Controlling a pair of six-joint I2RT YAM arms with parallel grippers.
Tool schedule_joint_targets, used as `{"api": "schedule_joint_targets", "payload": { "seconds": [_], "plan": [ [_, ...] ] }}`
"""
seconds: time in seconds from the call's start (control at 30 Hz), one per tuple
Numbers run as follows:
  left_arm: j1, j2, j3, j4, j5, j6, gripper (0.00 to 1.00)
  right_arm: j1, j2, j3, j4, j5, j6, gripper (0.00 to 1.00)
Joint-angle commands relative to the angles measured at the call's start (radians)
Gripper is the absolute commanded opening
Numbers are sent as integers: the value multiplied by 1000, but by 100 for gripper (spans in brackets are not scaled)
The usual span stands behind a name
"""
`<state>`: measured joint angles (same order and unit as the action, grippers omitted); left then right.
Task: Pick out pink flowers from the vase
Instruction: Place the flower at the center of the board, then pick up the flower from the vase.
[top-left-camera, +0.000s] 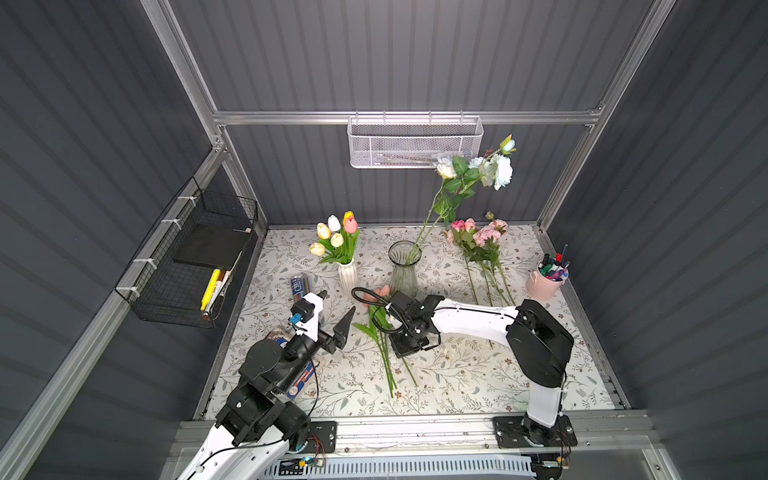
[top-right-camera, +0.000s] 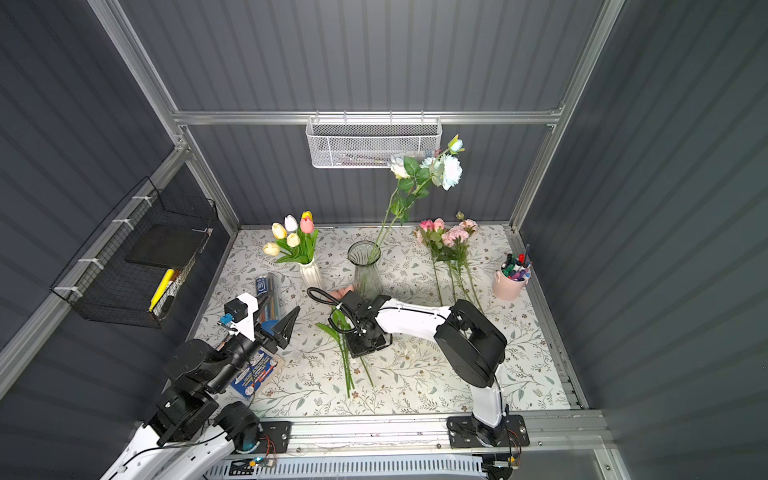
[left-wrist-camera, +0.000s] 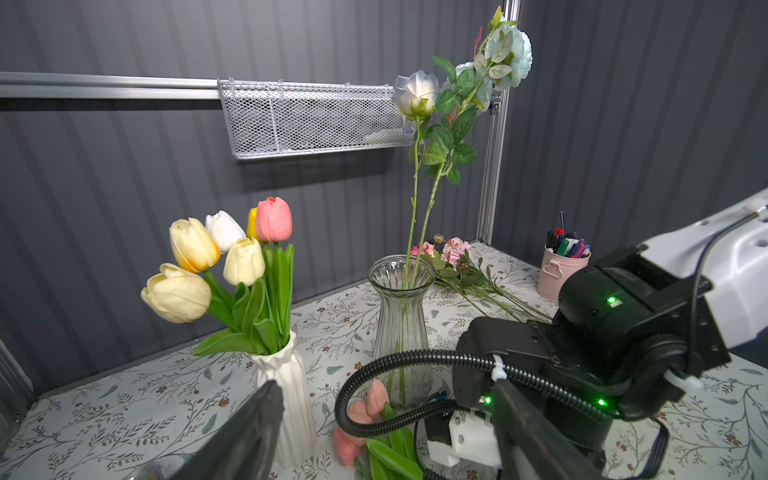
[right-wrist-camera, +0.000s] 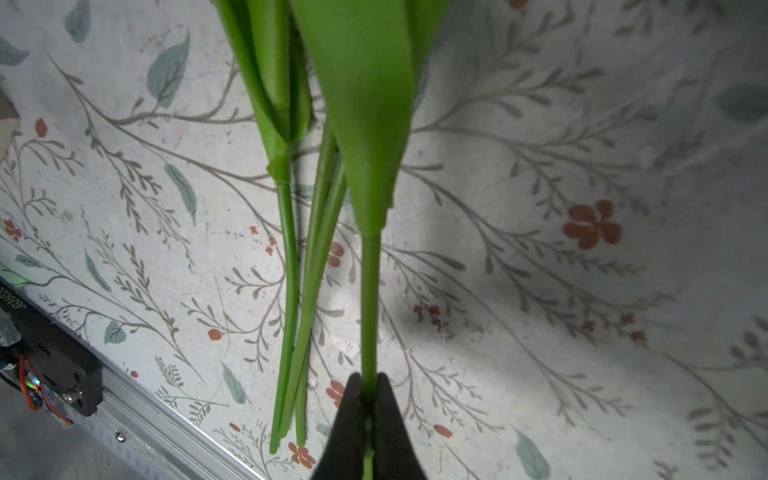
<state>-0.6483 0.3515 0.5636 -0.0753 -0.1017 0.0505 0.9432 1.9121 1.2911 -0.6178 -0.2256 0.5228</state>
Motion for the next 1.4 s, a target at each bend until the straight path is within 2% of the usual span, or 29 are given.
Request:
{"api": "schedule_joint_targets", "payload": {
  "seconds": [0.0,0.07,0.17,0.37,0.47,0.63,0.8,0.9,0.97,1.1,1.17,1.37],
  "plan": [
    [-2,1,-9,-5,10,19,80,-11,16,32,-36,-11,20,21],
    [-2,-2,-8,-7,12,18,80,-12,5,34,-37,2,29,30],
    [-2,-9,-8,-9,14,19,80,-12,-46,8,-9,12,37,35],
    [-3,-10,-6,-13,16,20,80,-12,-160,-39,21,54,30,39],
    [-2,-12,-7,-15,13,20,80,-12,-263,-76,80,72,1,38],
    [-3,-12,1,-25,-10,4,80,-12,-430,-117,269,127,-114,38],
    [-2,-32,-11,-23,-35,-8,80,-14,-484,-111,518,145,-315,39],
    [-2,-23,-13,-17,-46,0,80,-18,-440,-131,775,142,-476,38],
    [-2,-15,-14,-11,-32,3,80,-29,-384,-85,851,155,-535,36],
    [-2,8,-22,7,46,23,78,-99,-255,17,1011,76,-513,33],
    [-2,31,-14,2,81,28,77,-131,-185,94,1022,53,-482,31],
    [-1,66,-6,3,82,32,76,-177,-24,231,1082,-26,-492,27]
  ]
}}
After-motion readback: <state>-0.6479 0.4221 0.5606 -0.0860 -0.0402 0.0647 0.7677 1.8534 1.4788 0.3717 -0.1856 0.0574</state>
